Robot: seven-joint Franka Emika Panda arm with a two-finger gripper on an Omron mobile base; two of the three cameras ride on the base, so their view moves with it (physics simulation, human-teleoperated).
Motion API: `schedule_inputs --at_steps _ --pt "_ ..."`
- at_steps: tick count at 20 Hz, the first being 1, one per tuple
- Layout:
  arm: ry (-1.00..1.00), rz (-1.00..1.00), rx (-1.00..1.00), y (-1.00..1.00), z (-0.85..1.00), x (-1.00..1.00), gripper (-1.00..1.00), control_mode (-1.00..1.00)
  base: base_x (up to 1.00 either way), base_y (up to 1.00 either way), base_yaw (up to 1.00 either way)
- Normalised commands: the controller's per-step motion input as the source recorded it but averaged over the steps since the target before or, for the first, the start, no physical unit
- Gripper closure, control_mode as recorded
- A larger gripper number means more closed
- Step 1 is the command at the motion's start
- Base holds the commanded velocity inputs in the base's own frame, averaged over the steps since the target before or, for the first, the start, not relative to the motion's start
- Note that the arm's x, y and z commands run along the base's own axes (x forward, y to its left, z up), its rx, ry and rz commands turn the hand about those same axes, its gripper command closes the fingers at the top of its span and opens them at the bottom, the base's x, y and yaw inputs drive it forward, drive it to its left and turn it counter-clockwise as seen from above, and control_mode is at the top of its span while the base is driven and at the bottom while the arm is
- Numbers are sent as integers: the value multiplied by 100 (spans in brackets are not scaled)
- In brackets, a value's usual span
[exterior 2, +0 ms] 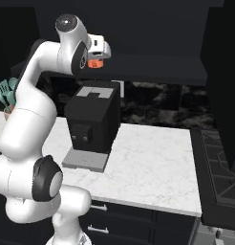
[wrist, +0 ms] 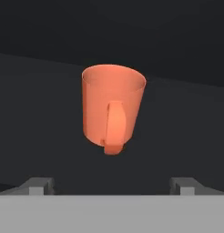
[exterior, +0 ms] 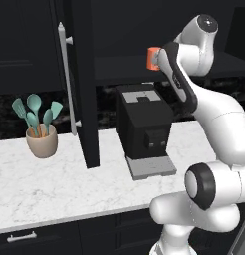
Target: Gather all objects into one cabinet and sort the glasses and bowls to opposite sides.
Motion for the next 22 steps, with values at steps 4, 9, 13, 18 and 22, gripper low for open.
schedule_inputs --at_steps 4,9,13,18,22 --pt "2 0 0 2 0 43 -100 -100 0 0 0" --pt "3 0 0 3 -20 65 -100 -100 0 0 0" --pt "0 0 0 0 -11 49 -100 -100 0 0 0" --pt "0 0 0 0 0 25 -100 -100 0 0 0" --pt "0 0 0 3 -3 0 100 -100 0 0 0"
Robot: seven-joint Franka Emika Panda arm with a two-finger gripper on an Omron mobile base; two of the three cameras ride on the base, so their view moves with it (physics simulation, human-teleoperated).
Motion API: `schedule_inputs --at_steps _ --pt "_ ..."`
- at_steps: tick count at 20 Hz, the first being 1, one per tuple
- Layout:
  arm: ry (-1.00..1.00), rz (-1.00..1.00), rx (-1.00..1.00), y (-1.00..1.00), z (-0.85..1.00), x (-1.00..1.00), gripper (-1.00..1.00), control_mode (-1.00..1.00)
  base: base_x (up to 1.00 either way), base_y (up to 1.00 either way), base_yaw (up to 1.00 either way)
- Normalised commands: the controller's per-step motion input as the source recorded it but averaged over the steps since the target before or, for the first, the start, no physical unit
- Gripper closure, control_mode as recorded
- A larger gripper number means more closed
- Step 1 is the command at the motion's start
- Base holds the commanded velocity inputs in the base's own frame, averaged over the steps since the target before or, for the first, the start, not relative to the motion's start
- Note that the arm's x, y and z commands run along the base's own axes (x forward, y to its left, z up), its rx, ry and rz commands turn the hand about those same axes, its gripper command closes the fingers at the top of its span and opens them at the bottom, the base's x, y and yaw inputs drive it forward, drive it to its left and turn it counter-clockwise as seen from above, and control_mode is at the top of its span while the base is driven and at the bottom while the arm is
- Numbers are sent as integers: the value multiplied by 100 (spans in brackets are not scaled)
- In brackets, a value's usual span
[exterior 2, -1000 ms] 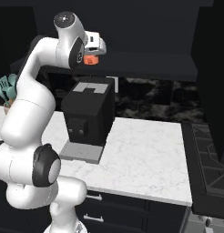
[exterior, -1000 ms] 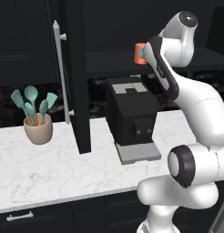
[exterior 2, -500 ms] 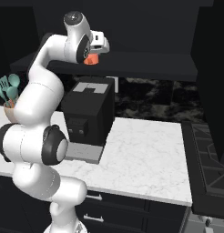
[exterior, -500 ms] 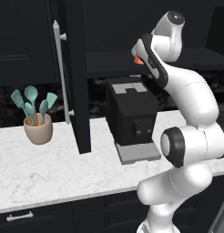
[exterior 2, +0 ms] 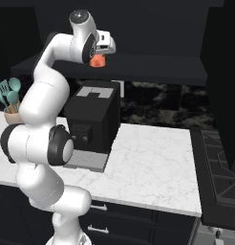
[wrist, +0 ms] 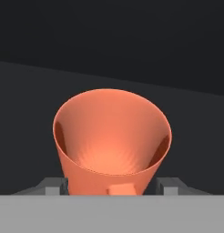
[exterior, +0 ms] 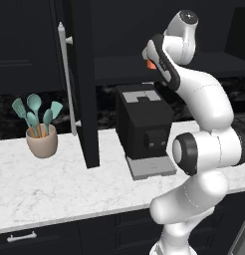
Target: Gather all objects into one cabinet and sort the glasses and bowls to opposite sides.
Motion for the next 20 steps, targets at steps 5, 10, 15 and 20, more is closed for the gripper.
schedule_inputs --at_steps 5,10,15,20 --pt "0 0 0 0 0 0 100 -100 0 0 0" --pt "2 0 0 0 -5 0 100 -100 0 0 0" --pt "2 0 1 0 -6 -1 100 -100 0 0 0" --pt "0 0 1 0 0 -53 100 -100 0 0 0"
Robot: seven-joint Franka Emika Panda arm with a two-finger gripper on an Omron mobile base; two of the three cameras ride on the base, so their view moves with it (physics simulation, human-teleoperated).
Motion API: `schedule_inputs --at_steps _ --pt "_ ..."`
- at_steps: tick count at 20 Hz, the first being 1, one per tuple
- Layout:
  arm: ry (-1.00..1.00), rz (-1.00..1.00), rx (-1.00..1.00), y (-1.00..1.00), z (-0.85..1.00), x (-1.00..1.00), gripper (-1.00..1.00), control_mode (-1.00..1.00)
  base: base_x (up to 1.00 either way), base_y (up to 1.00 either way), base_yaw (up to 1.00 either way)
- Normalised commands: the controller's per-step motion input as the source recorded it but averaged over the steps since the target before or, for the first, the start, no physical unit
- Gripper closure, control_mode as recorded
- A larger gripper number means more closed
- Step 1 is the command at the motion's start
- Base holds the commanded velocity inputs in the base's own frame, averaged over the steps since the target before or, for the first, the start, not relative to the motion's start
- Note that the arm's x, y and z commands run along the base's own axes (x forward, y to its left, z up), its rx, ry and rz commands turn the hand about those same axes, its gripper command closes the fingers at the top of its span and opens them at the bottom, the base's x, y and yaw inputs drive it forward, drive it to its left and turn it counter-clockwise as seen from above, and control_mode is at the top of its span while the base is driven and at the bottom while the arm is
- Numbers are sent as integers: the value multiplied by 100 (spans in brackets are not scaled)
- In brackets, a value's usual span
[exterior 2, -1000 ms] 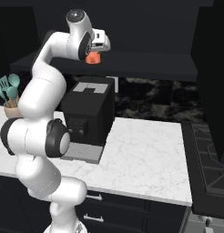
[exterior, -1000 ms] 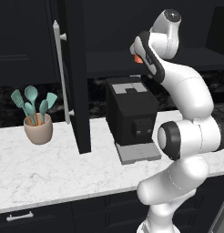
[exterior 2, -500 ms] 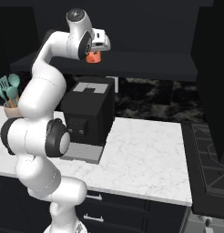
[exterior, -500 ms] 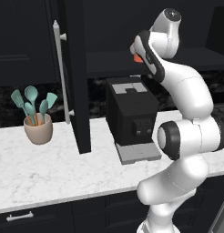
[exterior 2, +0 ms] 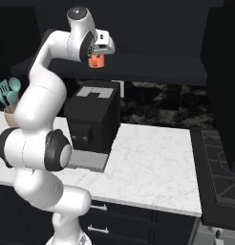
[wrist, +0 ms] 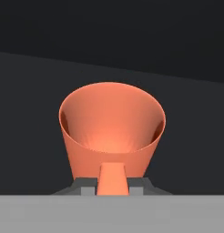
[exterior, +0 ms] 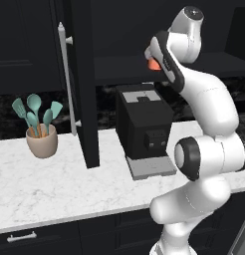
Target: Gather all objects into one cabinet and sort the glasses and bowls to opposite sides.
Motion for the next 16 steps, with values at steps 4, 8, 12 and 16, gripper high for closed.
schedule_inputs --at_steps 4,8,12,16 --pt "0 0 3 1 3 -75 100 -100 0 0 0" --pt "0 0 3 6 0 -85 100 -100 0 0 0" --pt "0 0 2 5 6 -98 100 -100 0 0 0" --pt "0 0 4 0 19 -100 100 -100 0 0 0"
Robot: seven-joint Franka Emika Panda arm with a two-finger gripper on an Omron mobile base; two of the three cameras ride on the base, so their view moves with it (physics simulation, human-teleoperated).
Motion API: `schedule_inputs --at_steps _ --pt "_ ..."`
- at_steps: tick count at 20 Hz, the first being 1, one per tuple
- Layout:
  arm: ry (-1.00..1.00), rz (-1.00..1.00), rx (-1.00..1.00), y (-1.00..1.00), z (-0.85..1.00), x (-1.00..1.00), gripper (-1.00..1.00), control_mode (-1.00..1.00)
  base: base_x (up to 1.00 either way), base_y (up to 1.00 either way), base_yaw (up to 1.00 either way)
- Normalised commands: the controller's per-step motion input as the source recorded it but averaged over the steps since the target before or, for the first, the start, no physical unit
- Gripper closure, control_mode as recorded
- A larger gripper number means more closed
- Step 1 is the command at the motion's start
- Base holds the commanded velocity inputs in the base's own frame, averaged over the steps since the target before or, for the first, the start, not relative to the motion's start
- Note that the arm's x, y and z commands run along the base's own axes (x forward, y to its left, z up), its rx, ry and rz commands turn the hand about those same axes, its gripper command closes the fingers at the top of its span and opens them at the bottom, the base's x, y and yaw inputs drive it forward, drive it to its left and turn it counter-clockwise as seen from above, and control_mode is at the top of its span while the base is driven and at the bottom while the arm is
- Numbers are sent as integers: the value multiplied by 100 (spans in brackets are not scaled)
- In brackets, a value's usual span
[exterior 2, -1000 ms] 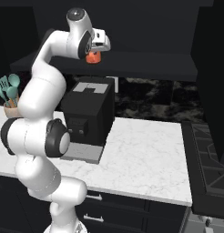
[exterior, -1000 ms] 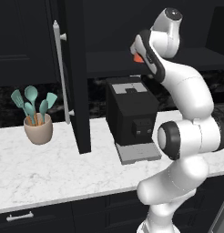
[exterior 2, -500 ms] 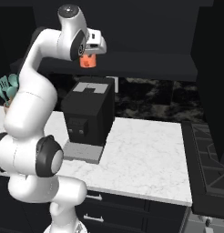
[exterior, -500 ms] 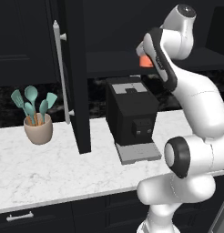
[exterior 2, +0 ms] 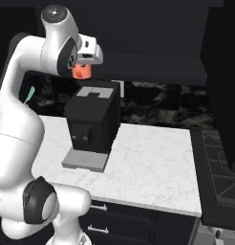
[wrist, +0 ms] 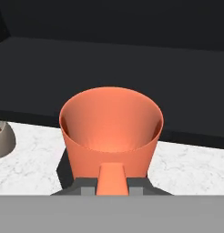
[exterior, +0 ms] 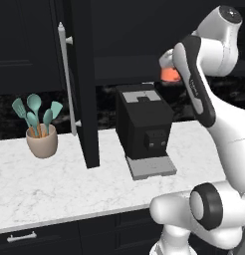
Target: Gather all objects into one cabinet and sort the glasses and bowls to opposite sides.
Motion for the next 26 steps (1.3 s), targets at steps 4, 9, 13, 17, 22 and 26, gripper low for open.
schedule_inputs --at_steps 4,9,13,17,22,26 --pt "0 0 4 0 13 -100 100 -100 0 0 0" --pt "7 0 3 2 4 -65 100 -100 0 0 0" --pt "7 0 5 6 -9 -1 100 -100 0 0 0" --pt "7 0 3 2 -4 -1 100 -100 0 0 0" --pt "3 0 1 6 -6 -14 100 100 -29 0 0" --pt "0 0 0 0 0 0 100 100 -100 -8 -4"
